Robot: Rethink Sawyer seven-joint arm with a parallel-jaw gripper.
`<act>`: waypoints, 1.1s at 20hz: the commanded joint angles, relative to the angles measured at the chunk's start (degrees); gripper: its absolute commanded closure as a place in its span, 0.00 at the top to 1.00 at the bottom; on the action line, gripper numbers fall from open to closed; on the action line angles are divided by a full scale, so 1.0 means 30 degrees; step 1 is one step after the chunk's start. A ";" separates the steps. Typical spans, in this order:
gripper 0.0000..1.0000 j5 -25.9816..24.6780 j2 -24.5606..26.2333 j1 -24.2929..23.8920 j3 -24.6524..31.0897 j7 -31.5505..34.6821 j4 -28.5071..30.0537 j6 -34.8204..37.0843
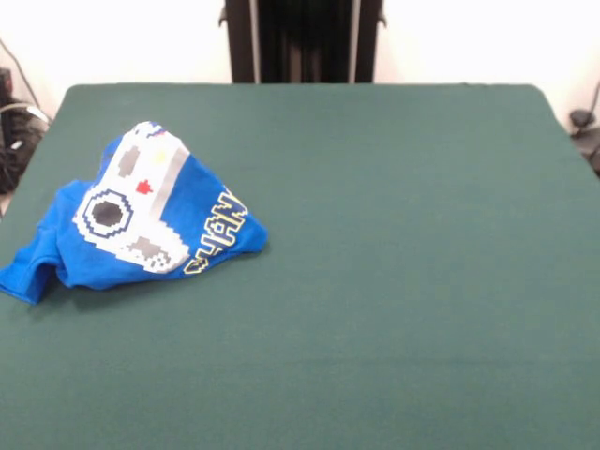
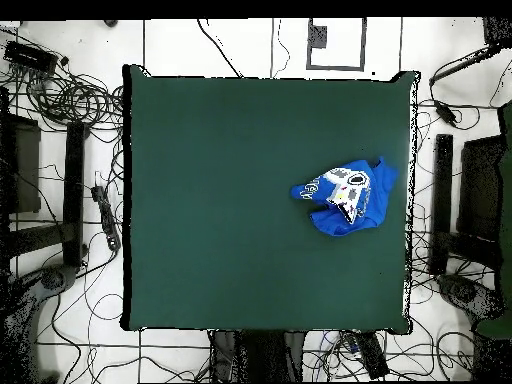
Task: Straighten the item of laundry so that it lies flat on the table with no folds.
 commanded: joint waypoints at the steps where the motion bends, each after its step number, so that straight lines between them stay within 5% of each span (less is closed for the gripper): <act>1: 0.00 -0.0654 0.0660 -0.1646 0.2418 -0.9230 -0.0879 0.3941; 8: 0.00 -0.0924 0.1236 -0.2339 0.3238 -0.9418 -0.1398 0.4182; 22: 0.00 -0.0750 -0.0443 0.0393 0.0993 -0.3702 0.2276 0.0877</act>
